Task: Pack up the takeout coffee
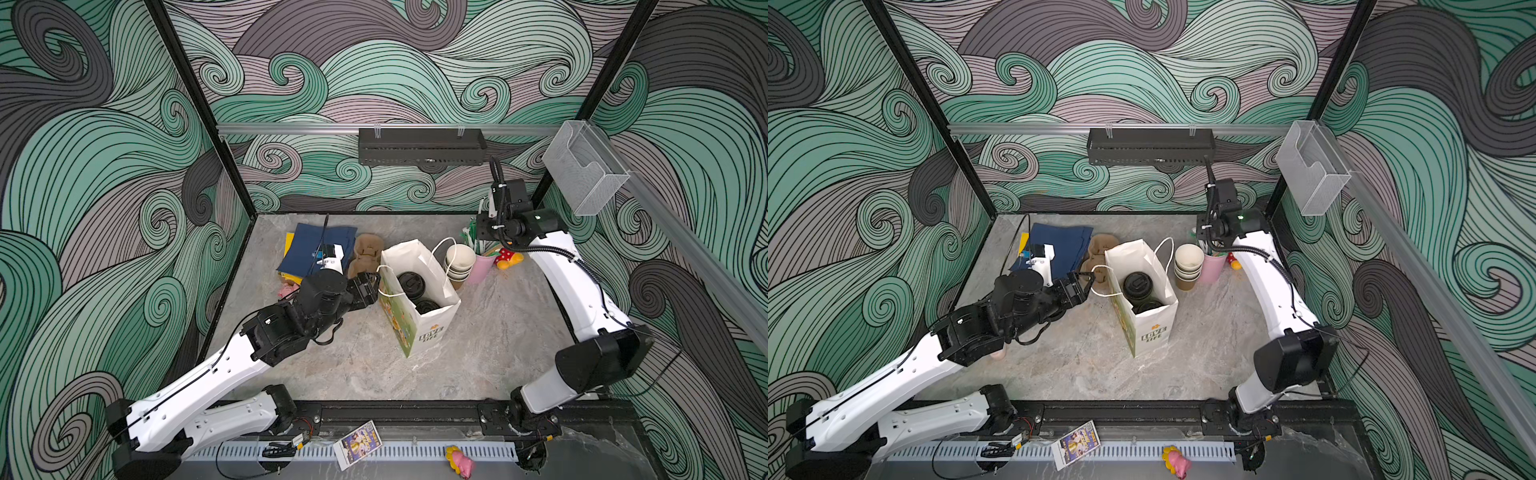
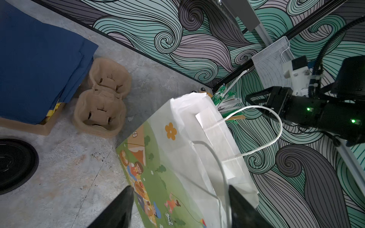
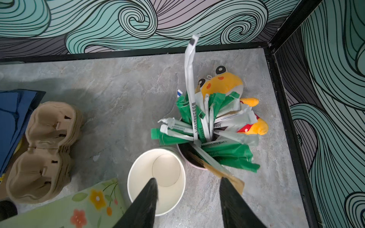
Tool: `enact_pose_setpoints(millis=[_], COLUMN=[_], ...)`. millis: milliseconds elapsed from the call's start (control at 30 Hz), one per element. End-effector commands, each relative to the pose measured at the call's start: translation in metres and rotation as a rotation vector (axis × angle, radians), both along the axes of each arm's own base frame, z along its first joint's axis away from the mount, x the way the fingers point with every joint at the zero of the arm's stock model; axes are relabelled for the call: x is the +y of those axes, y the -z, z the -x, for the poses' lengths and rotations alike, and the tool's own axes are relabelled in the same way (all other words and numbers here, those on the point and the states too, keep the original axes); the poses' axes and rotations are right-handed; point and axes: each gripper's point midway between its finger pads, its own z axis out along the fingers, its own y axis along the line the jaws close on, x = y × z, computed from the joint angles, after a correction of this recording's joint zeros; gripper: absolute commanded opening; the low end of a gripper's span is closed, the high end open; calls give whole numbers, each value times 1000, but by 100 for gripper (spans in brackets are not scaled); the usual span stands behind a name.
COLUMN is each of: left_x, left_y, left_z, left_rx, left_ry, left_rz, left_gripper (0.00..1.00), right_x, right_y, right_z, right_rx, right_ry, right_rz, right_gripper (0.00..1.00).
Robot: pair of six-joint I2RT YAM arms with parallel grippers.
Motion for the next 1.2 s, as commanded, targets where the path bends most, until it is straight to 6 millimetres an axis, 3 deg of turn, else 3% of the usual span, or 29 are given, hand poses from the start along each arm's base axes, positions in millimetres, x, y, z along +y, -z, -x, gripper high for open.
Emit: enact_pose_setpoints(millis=[0,267,567,933,1167], left_x=[6,6,7,8,8], left_y=[-13,-11,-10,-10,-9], left_z=[-7,-10,-11,-12,-12], left_rx=[-44,-48,-45,-44,-41], left_ry=[-33,-41,-50,-56,-60], left_rz=[-12,-8,-5,-4,1], left_gripper=[75,74,74,74,73], right_x=[-4,-7,-13,-17,-17], right_y=[-18,-8,5,21,21], right_z=[-24,-59,-79,-89,-89], right_rx=[-88,-117,-114,-88,-91], right_ry=[-13,-6,16,39,40], right_rz=[38,76,121,154,154], right_gripper=[50,43,35,24,18])
